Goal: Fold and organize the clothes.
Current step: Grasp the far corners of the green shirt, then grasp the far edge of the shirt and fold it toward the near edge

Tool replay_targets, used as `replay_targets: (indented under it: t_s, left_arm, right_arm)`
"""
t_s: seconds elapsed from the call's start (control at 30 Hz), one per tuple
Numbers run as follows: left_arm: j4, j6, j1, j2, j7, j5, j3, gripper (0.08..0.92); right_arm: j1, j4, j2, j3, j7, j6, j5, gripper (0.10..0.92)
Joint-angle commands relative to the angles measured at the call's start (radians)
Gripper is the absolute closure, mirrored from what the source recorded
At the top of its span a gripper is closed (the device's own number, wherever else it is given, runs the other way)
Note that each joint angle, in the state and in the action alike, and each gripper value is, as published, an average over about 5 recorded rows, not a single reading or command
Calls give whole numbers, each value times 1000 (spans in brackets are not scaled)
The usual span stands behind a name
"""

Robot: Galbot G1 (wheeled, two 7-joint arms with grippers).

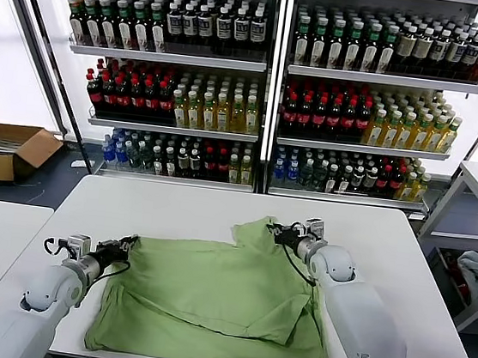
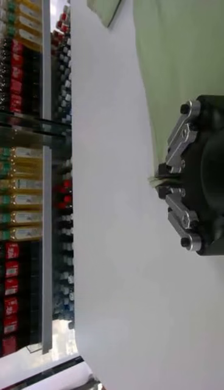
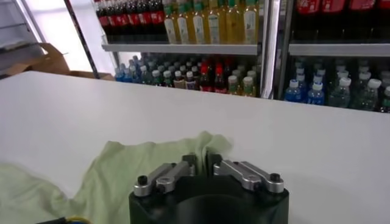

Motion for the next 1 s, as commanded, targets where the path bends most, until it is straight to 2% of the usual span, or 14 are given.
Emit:
replay_targets:
  t_s: [0.03,0.27,0.63,0.83,1.0]
  left_arm:
    - [-113,-40,18,10,-42,-29,-24,900]
    - [-274,-49,94,28,-83,-87,-82,909]
    - [-552,1,329,47,-137,-104,-199,909]
    - [-647,28,485,29,-158,-94,-283,909]
    - [-690,42,595,10,-139,-81,-355,909]
  right_arm:
    - [-94,238,-22,69,29,-6,130,919]
    - [-221,440,-76,146,65,-25,181,919]
    - [-607,779,-193,374,73,-26,238,919]
    - [-797,899,-200,506,62,-23,243,919]
    - [-955,973,-174,576,50,-17,234,919]
